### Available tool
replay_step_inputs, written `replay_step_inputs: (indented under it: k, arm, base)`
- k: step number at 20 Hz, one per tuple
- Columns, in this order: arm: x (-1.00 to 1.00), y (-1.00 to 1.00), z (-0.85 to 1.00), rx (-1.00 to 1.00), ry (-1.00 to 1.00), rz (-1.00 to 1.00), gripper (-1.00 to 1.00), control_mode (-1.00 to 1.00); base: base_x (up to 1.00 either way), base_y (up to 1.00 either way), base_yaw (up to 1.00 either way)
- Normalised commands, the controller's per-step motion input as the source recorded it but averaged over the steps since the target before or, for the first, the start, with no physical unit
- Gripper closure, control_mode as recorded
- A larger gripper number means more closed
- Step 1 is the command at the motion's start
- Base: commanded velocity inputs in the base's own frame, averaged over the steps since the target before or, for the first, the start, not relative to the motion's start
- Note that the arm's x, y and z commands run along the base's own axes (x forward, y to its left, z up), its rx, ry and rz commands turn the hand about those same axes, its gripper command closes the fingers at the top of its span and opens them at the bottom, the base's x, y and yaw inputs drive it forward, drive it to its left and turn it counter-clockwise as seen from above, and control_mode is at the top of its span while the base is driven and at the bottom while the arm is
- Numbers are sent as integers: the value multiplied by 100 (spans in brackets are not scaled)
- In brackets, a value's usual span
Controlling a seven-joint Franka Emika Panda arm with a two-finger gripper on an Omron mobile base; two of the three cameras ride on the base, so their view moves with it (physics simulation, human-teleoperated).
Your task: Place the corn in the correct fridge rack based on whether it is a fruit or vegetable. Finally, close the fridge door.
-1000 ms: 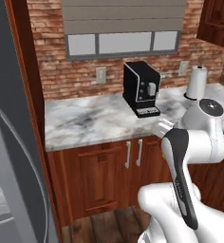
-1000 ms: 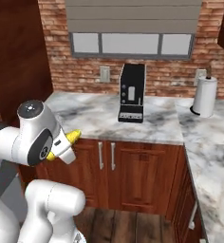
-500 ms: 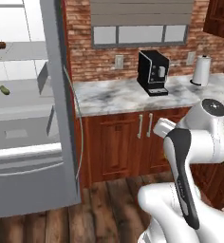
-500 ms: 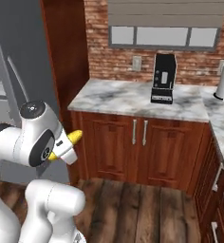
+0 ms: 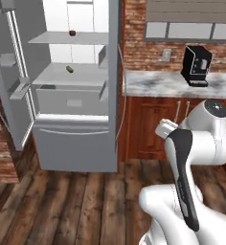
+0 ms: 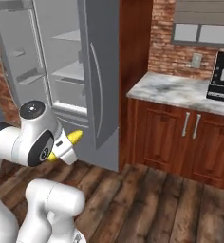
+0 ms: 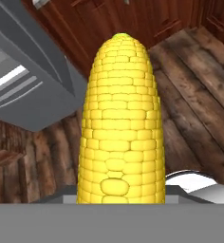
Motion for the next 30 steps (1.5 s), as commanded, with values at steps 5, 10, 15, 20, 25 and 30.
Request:
replay_step_inputs:
  k: [5,10,15,20,25,30]
  arm:
    - [0,0,0,0,0,0,100,100]
    - [0,0,0,0,0,0,100,100]
    - [0,0,0,0,0,0,100,100]
    - [0,0,0,0,0,0,100,100]
    - [0,0,0,0,0,0,100,100]
    - [0,0,0,0,0,0,100,100]
  base:
    - [-8,76,36]
    - [62,73,17]
    - [83,56,-9]
    - [78,15,-34]
    - [83,22,-38]
    - [87,54,-27]
